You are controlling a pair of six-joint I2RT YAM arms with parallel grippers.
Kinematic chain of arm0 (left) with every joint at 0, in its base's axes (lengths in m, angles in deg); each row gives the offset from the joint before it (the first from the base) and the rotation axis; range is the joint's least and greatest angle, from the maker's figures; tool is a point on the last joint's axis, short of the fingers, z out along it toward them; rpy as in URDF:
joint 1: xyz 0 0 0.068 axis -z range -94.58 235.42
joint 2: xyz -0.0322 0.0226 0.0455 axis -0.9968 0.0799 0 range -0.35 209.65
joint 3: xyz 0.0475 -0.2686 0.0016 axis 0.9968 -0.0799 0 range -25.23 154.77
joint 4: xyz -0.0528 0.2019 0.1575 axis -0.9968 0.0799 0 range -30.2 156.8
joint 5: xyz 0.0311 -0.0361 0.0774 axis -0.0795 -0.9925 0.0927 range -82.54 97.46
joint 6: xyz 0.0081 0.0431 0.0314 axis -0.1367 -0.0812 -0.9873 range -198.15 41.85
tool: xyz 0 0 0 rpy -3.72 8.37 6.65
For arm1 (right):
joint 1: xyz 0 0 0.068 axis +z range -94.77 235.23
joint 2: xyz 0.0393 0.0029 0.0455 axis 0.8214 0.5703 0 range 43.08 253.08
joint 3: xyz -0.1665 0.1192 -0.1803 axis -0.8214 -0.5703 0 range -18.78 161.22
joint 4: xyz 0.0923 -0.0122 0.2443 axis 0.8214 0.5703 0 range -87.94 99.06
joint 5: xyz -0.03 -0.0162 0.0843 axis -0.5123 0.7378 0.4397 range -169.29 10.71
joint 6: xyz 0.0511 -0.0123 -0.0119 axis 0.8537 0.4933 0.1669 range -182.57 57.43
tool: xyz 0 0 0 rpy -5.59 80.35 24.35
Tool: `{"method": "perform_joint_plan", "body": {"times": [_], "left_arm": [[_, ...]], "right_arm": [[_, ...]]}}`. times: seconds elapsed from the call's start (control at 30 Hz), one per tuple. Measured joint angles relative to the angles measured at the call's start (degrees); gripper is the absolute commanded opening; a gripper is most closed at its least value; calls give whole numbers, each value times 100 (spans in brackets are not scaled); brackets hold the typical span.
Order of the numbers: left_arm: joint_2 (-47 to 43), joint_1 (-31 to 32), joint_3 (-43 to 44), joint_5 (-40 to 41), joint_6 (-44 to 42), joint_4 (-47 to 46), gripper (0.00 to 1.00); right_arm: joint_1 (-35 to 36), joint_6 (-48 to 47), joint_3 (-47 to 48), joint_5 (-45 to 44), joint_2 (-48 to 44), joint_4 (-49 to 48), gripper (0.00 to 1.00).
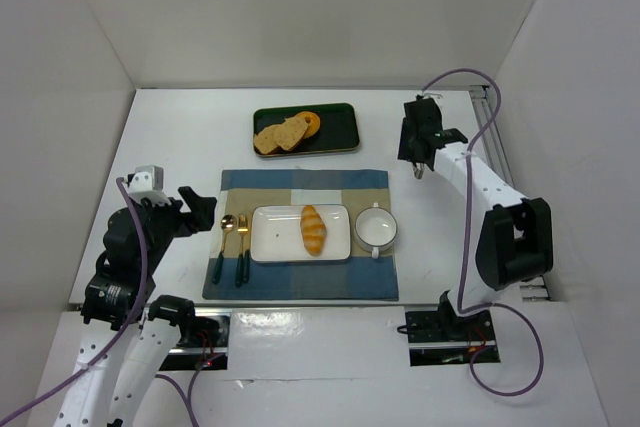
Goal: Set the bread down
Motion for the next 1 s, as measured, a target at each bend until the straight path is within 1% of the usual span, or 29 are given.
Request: {"method": "perform_joint_plan", "body": {"times": [0.17, 0.4, 0.57, 0.8, 1.0], "left_arm": [[-2, 0, 0, -35, 2, -26, 94], [-2, 0, 0, -35, 2, -31, 94], [-2, 0, 0, -35, 2, -39, 94], [0, 0, 0, -35, 0, -50, 94], [0, 0, 0, -35, 0, -66, 94]], "right_arm": [[-22, -9, 0, -256, 323, 87, 50], [-74, -9, -11, -256, 741, 133, 50], [-111, 0, -37, -114, 782, 129, 49], [-120, 44, -494, 103, 787, 105, 49], [-120, 61, -599, 205, 817, 85, 49]]}}
